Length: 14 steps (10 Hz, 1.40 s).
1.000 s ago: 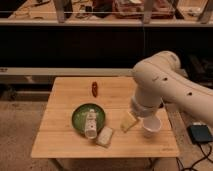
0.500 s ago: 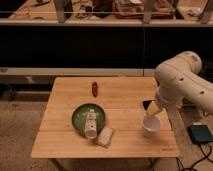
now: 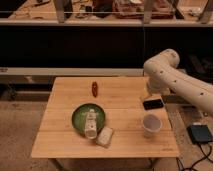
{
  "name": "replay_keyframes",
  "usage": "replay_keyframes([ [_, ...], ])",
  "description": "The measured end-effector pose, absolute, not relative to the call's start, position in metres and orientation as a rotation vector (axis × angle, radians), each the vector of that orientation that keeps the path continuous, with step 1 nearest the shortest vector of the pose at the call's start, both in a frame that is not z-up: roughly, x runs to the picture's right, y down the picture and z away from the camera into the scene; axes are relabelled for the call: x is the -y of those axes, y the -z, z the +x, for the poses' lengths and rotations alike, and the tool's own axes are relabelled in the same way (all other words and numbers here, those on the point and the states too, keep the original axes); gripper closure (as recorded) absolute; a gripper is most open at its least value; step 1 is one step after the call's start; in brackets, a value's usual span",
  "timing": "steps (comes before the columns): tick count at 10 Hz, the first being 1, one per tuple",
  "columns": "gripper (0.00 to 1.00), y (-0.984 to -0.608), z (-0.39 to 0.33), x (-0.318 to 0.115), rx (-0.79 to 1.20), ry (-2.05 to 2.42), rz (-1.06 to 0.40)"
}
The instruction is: Move the arm in a circular motion
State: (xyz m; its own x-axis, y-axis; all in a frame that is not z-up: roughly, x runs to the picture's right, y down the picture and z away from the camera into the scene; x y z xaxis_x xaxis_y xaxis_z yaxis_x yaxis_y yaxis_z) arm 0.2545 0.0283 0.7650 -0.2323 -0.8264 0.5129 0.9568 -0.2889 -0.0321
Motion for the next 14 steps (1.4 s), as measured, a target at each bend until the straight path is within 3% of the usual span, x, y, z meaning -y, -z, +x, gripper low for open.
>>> replay_keyframes([
  [4, 0.20, -0.819, 0.188, 0.003, 0.418, 1.881, -0.419],
  [7, 0.20, -0.812, 0.127, 0.017, 0.494, 1.939, -0.325],
  [11, 0.20, -0.747, 0.021, -0.013, 0.688, 2.053, -0.152],
  [14, 0.20, -0.666, -0.026, -0.045, 0.776, 2.154, -0.017],
])
